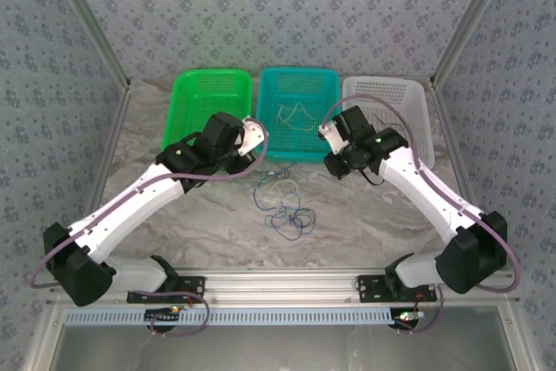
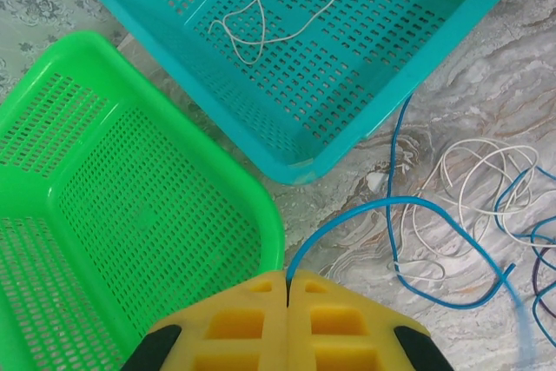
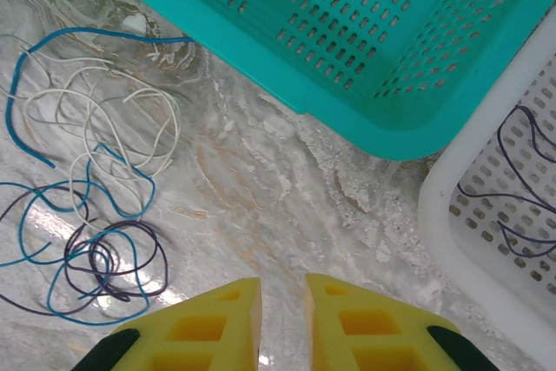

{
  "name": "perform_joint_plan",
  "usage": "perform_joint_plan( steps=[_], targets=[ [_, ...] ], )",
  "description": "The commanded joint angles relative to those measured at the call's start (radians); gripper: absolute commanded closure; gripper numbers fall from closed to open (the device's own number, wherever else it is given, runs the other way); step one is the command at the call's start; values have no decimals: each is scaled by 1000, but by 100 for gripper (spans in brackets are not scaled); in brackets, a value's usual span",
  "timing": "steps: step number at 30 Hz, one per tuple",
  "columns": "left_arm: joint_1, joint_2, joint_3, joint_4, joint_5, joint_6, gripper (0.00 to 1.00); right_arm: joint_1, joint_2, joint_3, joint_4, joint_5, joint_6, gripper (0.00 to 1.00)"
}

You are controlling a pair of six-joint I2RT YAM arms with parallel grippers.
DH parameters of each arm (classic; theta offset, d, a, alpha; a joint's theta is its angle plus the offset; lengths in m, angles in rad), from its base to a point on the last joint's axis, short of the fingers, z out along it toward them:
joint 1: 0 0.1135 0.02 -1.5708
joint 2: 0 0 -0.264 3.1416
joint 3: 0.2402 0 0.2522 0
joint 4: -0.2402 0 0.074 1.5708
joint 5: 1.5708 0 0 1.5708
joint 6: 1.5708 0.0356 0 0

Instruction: Untangle the cables

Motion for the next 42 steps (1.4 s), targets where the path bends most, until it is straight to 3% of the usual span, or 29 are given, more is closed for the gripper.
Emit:
perform_joint_plan(
  steps=[1,4,11,19,25,31,33,35,38,40,42],
  targets=[
    [2,9,63,-18,-18,7,100,-7,14,24,33,16,-11,73],
    [14,37,101,-14,-150,-10,100,-33,-1,7,79,-20,25,59],
    [147,108,220,18,-279,-43,100,-80,-76,-84,141,-94,104,48],
    [331,335,427,-16,-260,-101,100,-104,-148,-150,170,-128,159,40],
    [440,516,535,-91,-167,-178,100,-105,-138,-174,153,-155,181,38],
    [460,657,588,-167,-268,-276,89,-79,-122,-237,198,-233,219,36],
    [460,679,611,-197,-274,-311,70,-54,-114,-260,222,-248,234,35],
    [460,680,620,-211,-265,-353,36,-25,-101,-281,239,-232,257,35],
    [448,636,597,-192,-213,-386,21,4,-92,-312,327,-242,301,35],
    [427,579,548,-144,-190,-393,1,31,-82,-331,386,-253,314,35],
    [405,512,492,-80,-149,-396,0,54,-60,-336,422,-228,326,36]
  ],
)
